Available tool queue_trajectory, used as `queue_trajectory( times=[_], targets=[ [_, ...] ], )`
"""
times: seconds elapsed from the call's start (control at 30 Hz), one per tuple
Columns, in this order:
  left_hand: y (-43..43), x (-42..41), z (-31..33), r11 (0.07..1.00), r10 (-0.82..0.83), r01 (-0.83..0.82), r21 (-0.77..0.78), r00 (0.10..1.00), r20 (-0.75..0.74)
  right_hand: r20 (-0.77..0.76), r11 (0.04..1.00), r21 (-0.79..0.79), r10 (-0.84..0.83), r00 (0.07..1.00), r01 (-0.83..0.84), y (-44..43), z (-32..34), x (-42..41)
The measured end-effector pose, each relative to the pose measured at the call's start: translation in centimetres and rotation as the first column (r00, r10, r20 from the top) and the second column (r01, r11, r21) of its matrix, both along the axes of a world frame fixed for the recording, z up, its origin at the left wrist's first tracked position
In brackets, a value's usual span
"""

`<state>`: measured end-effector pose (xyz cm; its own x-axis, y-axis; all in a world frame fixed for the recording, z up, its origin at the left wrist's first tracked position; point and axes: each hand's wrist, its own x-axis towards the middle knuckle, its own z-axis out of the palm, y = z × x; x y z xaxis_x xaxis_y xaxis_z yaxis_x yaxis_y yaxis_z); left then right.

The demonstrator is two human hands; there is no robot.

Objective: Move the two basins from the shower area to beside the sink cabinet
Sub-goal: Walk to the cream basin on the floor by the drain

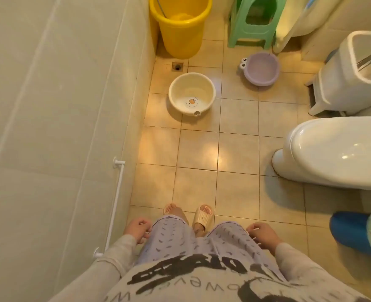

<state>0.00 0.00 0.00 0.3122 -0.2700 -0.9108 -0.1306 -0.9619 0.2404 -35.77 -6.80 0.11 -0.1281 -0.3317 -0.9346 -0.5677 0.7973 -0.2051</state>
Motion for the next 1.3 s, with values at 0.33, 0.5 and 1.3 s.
queue_trajectory(
  times=[0.33, 0.5, 1.3],
  targets=[
    [1.3, 1.5, -2.0, 0.989, 0.079, -0.086, 0.124, 0.995, 0.063, 0.198, 0.981, -0.192, 0.007, 0.98, 0.032, -10.9, 2.2, 4.2],
    [-2.6, 3.7, -2.9, 0.985, 0.106, -0.113, 0.127, 0.993, 0.061, 0.21, 0.976, -0.204, -0.028, 0.977, 0.071, -14.6, 1.7, 5.8],
    [-40.2, 10.8, 1.8, 0.995, 0.031, -0.04, -0.09, 0.995, -0.097, -0.048, 0.955, -0.062, -0.294, 0.955, 0.291, -31.5, -1.5, 7.5]
  ],
)
